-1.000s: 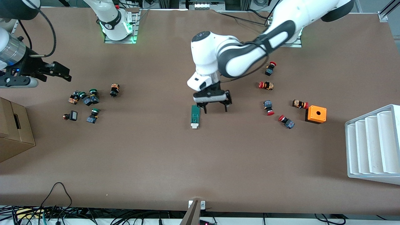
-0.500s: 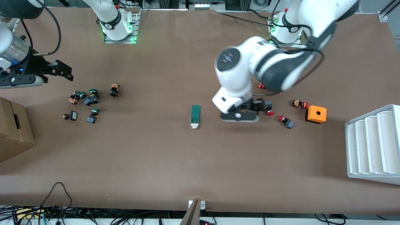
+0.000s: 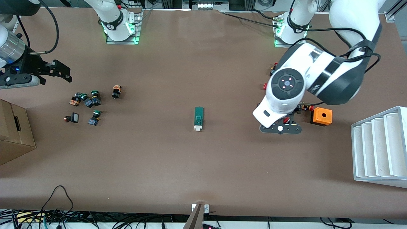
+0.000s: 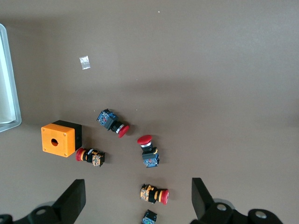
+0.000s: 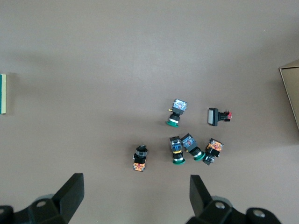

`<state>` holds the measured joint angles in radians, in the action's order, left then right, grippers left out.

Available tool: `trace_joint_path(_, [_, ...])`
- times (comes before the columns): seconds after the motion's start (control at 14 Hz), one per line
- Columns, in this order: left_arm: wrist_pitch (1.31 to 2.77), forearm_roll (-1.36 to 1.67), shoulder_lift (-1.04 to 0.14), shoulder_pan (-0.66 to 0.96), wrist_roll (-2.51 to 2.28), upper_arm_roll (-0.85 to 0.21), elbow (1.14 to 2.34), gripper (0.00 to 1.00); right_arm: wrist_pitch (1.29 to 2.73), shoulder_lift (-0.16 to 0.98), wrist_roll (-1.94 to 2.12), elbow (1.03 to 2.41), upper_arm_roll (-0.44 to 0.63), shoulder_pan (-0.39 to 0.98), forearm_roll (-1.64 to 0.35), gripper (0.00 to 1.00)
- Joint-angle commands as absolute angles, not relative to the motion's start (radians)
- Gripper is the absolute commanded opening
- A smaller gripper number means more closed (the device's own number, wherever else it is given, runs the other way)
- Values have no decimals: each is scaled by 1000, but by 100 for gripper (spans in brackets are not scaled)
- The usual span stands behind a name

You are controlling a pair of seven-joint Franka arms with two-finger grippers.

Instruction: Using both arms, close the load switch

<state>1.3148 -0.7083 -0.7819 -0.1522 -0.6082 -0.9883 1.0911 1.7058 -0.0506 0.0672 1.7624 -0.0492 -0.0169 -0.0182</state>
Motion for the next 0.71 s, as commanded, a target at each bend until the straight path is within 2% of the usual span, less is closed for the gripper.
trace_joint_path(0.0, [1296,-657,-793,-208,-513,-996,1046,100,1642,-49,81,1707,-44,-9,6,100])
trace_joint_path(0.29, [1296,-634,-782,-274,-376,-988,999,100,1640,-49,84,1678,-44,-9,14,100])
trace_joint_path(0.36, [1299,-624,-760,-276,-321,-947,986,100,1647,-48,77,1675,-43,-9,11,100])
trace_joint_path(0.43, [1308,-556,-718,-264,-258,-843,985,100,1652,-46,72,1675,-44,-8,14,100])
trace_joint_path(0.64, [1391,-202,-571,-168,-42,-425,1029,100,1640,-9,84,1626,-44,-9,8,100])
